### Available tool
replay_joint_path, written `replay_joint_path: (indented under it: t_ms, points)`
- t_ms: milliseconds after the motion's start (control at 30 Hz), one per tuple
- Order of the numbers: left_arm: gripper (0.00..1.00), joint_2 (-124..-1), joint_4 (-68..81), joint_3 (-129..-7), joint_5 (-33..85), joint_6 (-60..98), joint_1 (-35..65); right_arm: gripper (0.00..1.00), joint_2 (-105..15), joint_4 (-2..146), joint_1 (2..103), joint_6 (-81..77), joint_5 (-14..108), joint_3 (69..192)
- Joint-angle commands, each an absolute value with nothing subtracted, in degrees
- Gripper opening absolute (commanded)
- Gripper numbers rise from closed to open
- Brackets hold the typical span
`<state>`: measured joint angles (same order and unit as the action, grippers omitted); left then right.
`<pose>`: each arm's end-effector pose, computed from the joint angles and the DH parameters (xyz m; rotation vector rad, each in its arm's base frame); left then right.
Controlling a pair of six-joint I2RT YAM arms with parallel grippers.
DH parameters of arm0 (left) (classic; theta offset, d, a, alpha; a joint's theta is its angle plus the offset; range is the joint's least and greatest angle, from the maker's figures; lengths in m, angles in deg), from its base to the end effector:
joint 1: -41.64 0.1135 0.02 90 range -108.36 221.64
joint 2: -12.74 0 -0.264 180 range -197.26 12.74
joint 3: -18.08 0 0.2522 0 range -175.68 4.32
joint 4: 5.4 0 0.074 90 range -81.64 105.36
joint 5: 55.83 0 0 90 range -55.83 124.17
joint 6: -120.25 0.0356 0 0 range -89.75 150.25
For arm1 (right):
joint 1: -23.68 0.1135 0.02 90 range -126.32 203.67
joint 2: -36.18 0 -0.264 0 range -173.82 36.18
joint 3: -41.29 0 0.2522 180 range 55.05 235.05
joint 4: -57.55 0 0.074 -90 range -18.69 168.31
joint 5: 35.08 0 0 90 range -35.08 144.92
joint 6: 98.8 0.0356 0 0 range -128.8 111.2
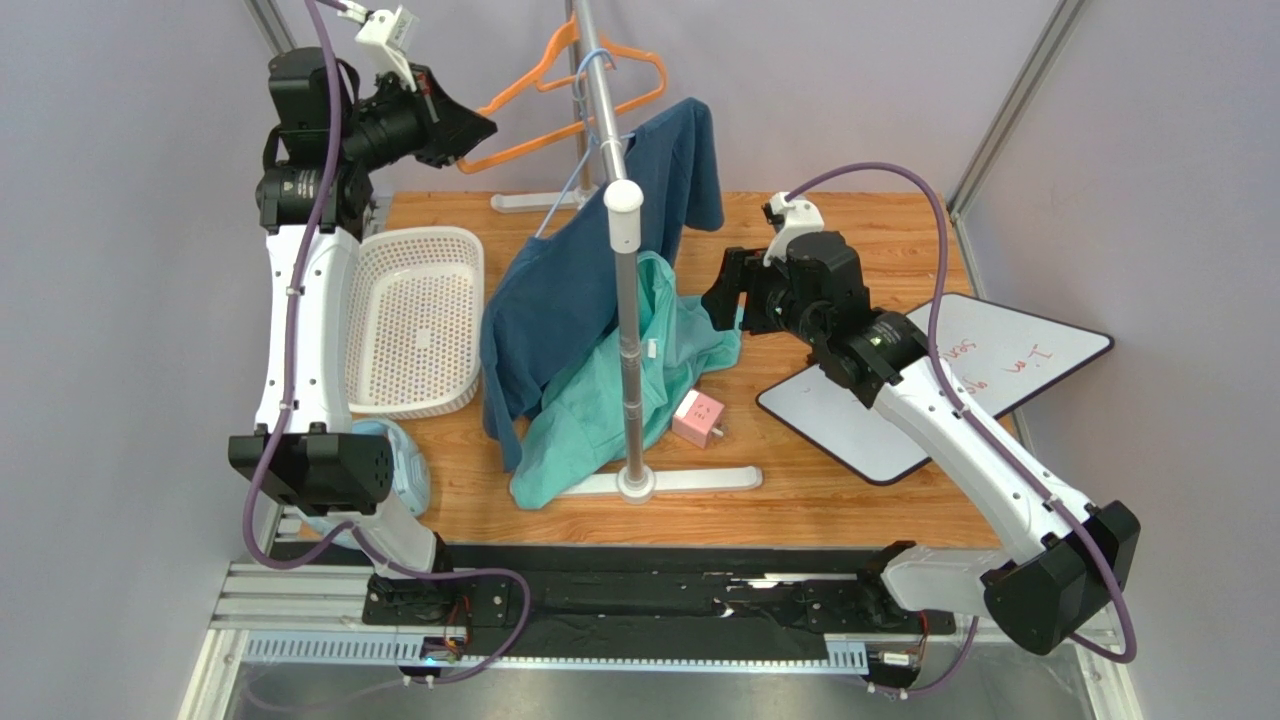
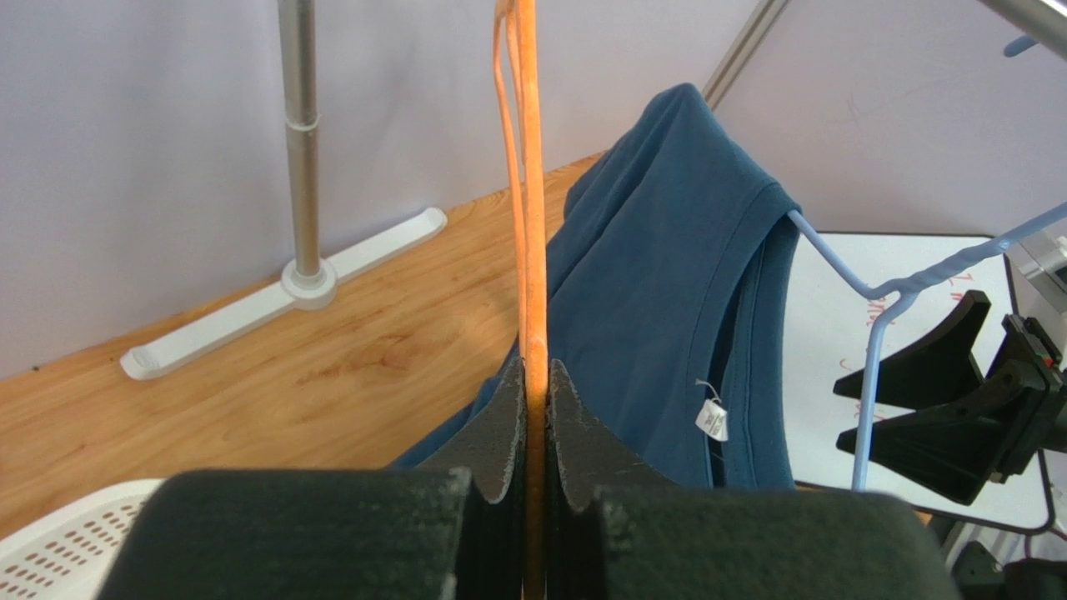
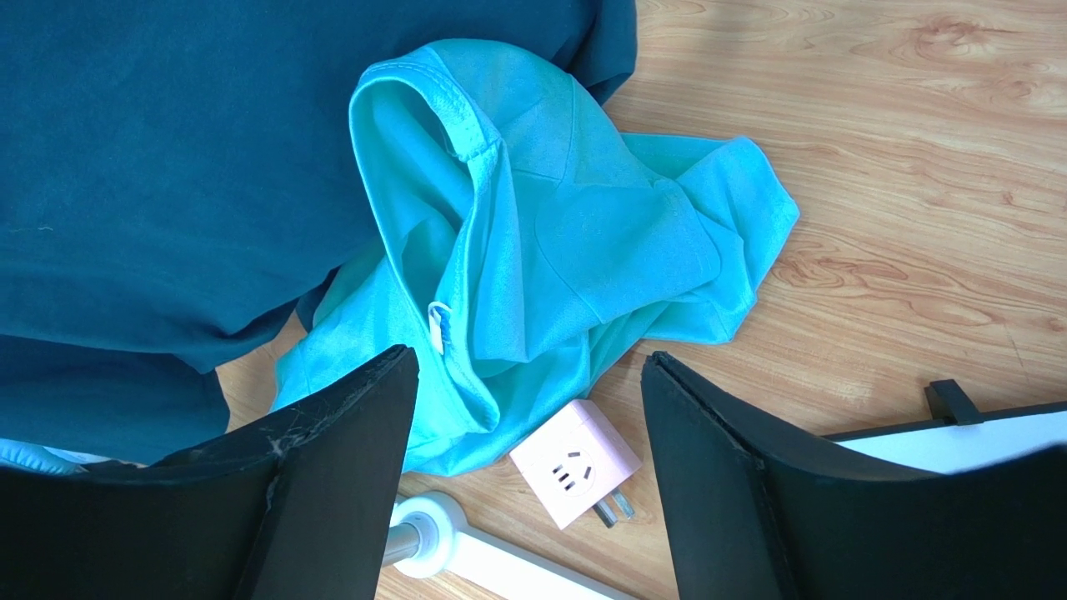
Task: Remove the t-shirt from the hanger
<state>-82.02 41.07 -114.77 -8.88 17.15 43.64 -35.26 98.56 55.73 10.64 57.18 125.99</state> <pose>0.3400 -0.0124 0.5176 0.3397 1.7064 -0.7841 0.2367 0.1466 0.3706 -0.2052 2.0848 0.5122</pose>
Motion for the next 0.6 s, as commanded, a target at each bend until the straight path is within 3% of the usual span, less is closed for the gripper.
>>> replay_joint_path:
  t_ms: [0, 67, 100, 133, 200, 233, 300, 467, 567]
  points:
    - [0.0, -82.2, 42.0, -117.2, -8.6, 17.1, 44.5, 0.71, -34.7, 97.0, 55.5, 11.1, 56.6, 127.1]
    - [0.0, -82.4, 44.5, -117.8, -7.8, 16.2, 45.1, 0.71, -34.5, 96.9, 55.5, 11.3, 56.4, 126.9]
    - [0.05, -82.6, 46.0, -118.9, -6.6, 15.8, 45.2, 0.71, -34.4, 96.9, 55.5, 11.3, 56.3, 126.7]
    - [0.21, -82.6, 50.2, -119.9, -5.6, 14.9, 45.4, 0.71, -34.3, 96.9, 55.5, 11.5, 56.3, 126.4]
    - [0.39, -81.6, 54.2, -120.9, -0.7, 14.3, 45.8, 0.71, -33.9, 96.9, 55.4, 11.4, 56.1, 126.1]
    - [0.69, -80.4, 56.0, -120.3, 0.9, 14.2, 45.8, 0.71, -33.7, 97.0, 55.5, 11.5, 56.1, 125.8]
    - [0.81, -75.3, 55.4, -116.7, 4.1, 14.2, 45.7, 0.71, -33.1, 97.0, 55.5, 11.7, 56.1, 125.5]
    - [0.8, -61.5, 56.1, -108.9, 10.0, 12.7, 45.8, 0.71, -31.9, 97.9, 55.5, 12.6, 56.3, 124.3]
    - [0.77, -49.6, 51.3, -97.3, 3.6, 8.4, 45.7, 0.71, -30.4, 97.9, 55.6, 13.3, 56.4, 122.1]
